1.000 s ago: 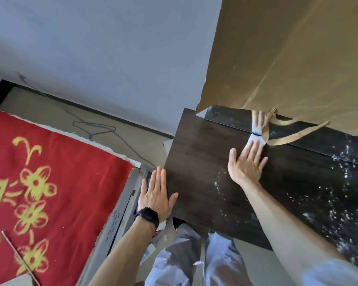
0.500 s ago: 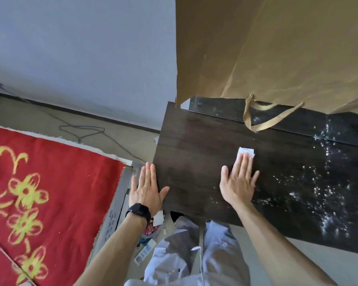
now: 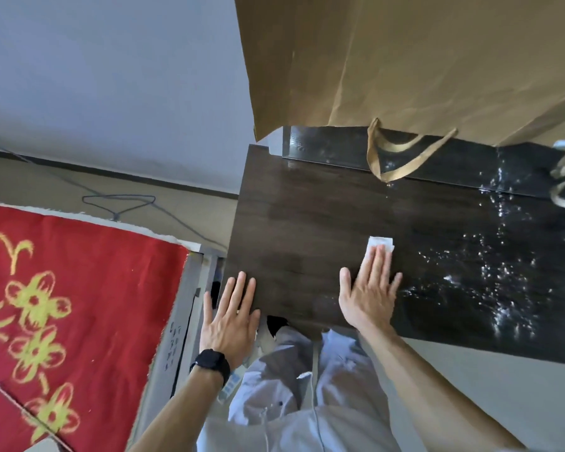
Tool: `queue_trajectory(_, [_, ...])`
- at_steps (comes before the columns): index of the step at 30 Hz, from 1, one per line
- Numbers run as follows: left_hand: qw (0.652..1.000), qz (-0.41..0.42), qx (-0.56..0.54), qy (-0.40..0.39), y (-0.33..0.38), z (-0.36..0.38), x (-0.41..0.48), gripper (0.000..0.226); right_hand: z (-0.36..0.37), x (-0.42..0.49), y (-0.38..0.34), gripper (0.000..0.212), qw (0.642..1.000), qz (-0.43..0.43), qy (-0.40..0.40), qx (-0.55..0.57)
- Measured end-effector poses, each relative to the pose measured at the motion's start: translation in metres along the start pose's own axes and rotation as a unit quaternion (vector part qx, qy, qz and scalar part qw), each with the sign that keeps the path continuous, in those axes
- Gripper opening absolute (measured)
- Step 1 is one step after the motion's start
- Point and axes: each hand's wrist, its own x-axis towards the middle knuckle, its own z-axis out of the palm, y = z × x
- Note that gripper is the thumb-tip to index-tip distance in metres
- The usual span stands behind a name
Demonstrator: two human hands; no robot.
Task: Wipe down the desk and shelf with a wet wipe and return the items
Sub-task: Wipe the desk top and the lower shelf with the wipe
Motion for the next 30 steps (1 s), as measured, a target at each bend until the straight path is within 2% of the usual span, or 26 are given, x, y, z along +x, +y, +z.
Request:
queue_trajectory(1, [1.0,-0.009,-0.003,0.001,0.001,0.001,-0.003,0.06,0.004,-0.004,-0.016,0.078,1.0,-0.016,0.007,0.004])
queue_trajectory(3, [1.0,-0.012,0.0,0.004,0.002,0.002,-0.006,0.06,0.015,-0.024,-0.056,0.076,0.992,-0.127,0.005,0.002])
queue_trajectory(5, [1.0,-0.01,0.002,0.002,0.001,-0.001,-0.009,0.061,0.028,-0.056,-0.089,0.072,0.964,-0.264,-0.026,-0.004])
queue_trajectory(7, [1.0,0.001,0.009,-0.002,-0.001,-0.005,-0.009,0.064,0.032,-0.077,-0.09,0.069,0.943,-0.33,-0.049,-0.017])
queue_trajectory(9, [1.0,-0.002,0.004,-0.014,-0.001,-0.006,-0.008,0.065,0.029,-0.077,-0.055,0.067,0.952,-0.301,-0.044,-0.023])
queue_trajectory(13, [1.0,-0.008,-0.007,-0.021,0.007,-0.005,-0.011,0.07,0.01,-0.06,0.057,0.07,0.997,-0.068,-0.019,-0.028])
queue_trajectory(15, [1.0,-0.013,-0.018,-0.018,0.01,-0.005,-0.011,0.071,0.006,-0.058,0.072,0.073,1.0,-0.002,-0.021,-0.011])
queue_trajectory(16, [1.0,-0.015,-0.019,-0.016,0.012,-0.005,-0.011,0.072,0.007,-0.058,0.063,0.075,1.0,0.005,-0.018,-0.005])
queue_trajectory(18, [1.0,-0.017,-0.01,-0.014,0.013,-0.003,-0.01,0.072,0.014,-0.06,0.023,0.075,0.999,-0.043,-0.004,0.002])
queue_trajectory(21, [1.0,-0.016,-0.001,0.002,0.014,0.001,-0.009,0.073,0.027,-0.073,-0.039,0.07,0.973,-0.229,-0.033,0.004])
queue_trajectory(23, [1.0,-0.011,0.0,-0.004,0.015,0.001,-0.008,0.073,0.024,-0.071,-0.043,0.067,0.95,-0.311,-0.04,0.001])
queue_trajectory(24, [1.0,-0.001,0.002,-0.001,0.017,0.0,-0.007,0.072,0.022,-0.065,-0.03,0.066,0.949,-0.313,-0.034,-0.002])
queue_trajectory(25, [1.0,0.014,0.003,0.004,0.02,-0.001,-0.005,0.07,0.019,-0.057,-0.011,0.065,0.96,-0.279,-0.025,-0.003])
queue_trajectory(27, [0.999,0.043,0.001,0.0,0.028,-0.002,0.0,0.066,0.01,-0.036,0.04,0.066,0.99,-0.142,-0.004,-0.003])
queue_trajectory(30, [0.999,0.035,-0.005,-0.008,0.038,-0.003,0.004,0.068,-0.008,-0.011,0.091,0.071,0.998,0.045,-0.002,0.037])
